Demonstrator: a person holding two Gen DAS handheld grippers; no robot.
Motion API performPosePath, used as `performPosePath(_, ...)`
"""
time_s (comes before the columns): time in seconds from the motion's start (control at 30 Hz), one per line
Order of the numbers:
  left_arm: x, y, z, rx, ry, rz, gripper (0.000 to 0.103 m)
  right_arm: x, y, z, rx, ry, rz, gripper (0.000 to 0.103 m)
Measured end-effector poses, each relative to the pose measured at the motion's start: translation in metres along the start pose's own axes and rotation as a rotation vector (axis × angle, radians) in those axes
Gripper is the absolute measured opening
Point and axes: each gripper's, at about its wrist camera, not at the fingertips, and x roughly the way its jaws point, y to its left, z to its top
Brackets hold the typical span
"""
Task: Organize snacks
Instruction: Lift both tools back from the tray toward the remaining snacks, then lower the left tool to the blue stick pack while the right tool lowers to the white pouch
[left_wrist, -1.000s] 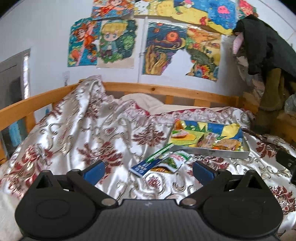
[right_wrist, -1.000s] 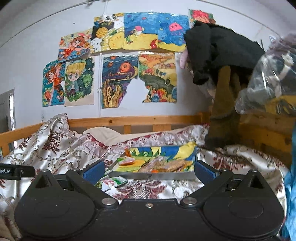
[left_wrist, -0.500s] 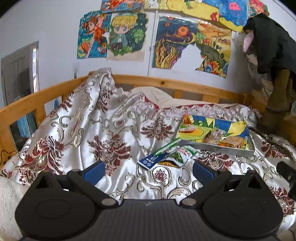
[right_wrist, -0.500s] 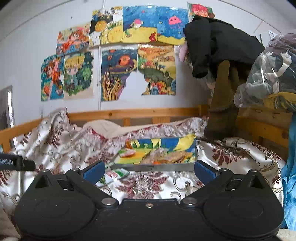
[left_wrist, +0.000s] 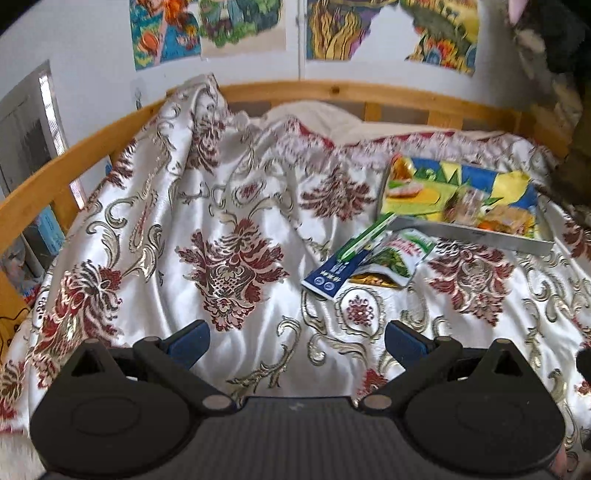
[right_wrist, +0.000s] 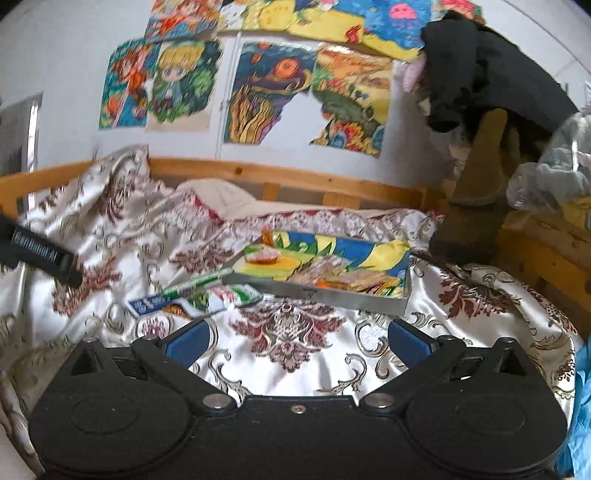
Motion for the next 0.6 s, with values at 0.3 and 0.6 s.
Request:
performPosePath(0.3, 0.054, 0.004, 0.046, 0.162, -0.032, 0.184, 0.103, 0.041, 0.021, 0.010, -0.055, 0.050, 0.143, 0.102)
performPosePath(0.6, 0.142, 0.048, 0.074, -0.048, 0.219, -0.014, 0.103, 0.111, 0.055, 0.033, -0.056, 0.125, 0.280, 0.102)
